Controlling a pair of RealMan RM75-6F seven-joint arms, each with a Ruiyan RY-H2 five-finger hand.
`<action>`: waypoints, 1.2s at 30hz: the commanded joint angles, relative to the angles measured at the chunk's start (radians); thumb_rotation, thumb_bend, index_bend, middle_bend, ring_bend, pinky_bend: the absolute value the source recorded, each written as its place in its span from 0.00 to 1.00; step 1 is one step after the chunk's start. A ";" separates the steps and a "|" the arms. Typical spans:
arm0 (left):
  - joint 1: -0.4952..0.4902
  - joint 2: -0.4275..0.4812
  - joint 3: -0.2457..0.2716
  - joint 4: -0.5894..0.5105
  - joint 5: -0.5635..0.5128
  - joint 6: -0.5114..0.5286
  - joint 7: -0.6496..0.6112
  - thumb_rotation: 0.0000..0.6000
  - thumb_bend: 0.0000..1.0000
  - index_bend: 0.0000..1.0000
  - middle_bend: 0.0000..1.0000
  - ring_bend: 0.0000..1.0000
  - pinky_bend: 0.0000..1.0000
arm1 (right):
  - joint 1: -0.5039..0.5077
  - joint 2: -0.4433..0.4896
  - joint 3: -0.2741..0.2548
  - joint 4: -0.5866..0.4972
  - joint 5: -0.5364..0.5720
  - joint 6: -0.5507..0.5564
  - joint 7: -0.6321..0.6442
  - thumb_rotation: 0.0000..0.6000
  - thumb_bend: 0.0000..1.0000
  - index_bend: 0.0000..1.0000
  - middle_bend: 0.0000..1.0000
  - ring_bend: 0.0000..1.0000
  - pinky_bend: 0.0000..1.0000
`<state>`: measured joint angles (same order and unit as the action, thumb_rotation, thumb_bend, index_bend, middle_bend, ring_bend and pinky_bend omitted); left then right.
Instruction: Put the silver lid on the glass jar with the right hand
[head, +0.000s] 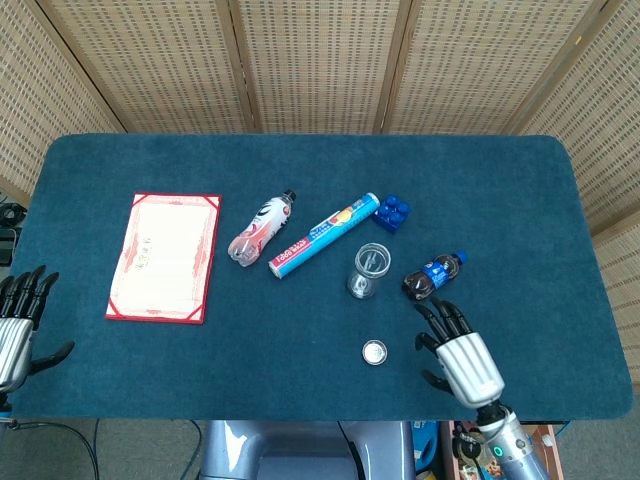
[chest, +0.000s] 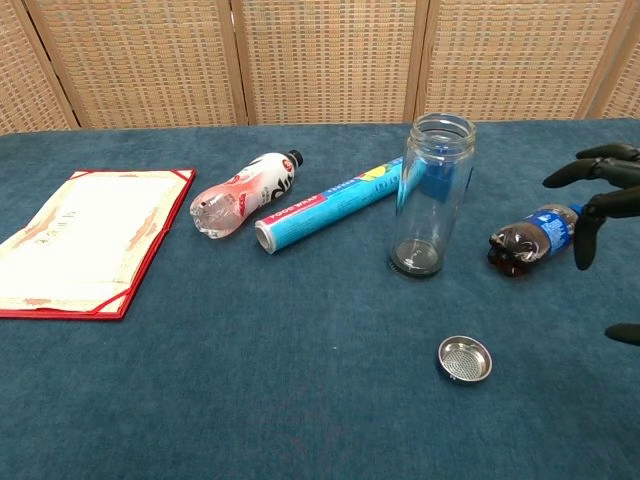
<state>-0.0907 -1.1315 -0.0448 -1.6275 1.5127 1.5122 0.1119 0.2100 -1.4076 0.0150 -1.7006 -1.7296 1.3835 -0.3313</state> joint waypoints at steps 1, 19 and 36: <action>-0.002 -0.002 0.000 0.002 -0.001 -0.004 0.001 1.00 0.20 0.00 0.00 0.00 0.00 | 0.015 -0.021 0.010 0.011 0.021 -0.022 -0.003 1.00 0.30 0.55 0.24 0.00 0.18; -0.009 -0.006 0.003 0.005 0.000 -0.016 0.000 1.00 0.20 0.00 0.00 0.00 0.00 | 0.093 -0.137 0.046 0.085 0.149 -0.142 -0.024 1.00 0.51 0.56 0.25 0.00 0.19; -0.010 -0.009 0.003 0.007 0.001 -0.017 0.002 1.00 0.20 0.00 0.00 0.00 0.00 | 0.120 -0.229 0.025 0.141 0.191 -0.179 -0.044 1.00 0.54 0.56 0.23 0.00 0.19</action>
<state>-0.1009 -1.1400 -0.0415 -1.6202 1.5141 1.4956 0.1139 0.3281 -1.6338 0.0395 -1.5615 -1.5408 1.2050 -0.3770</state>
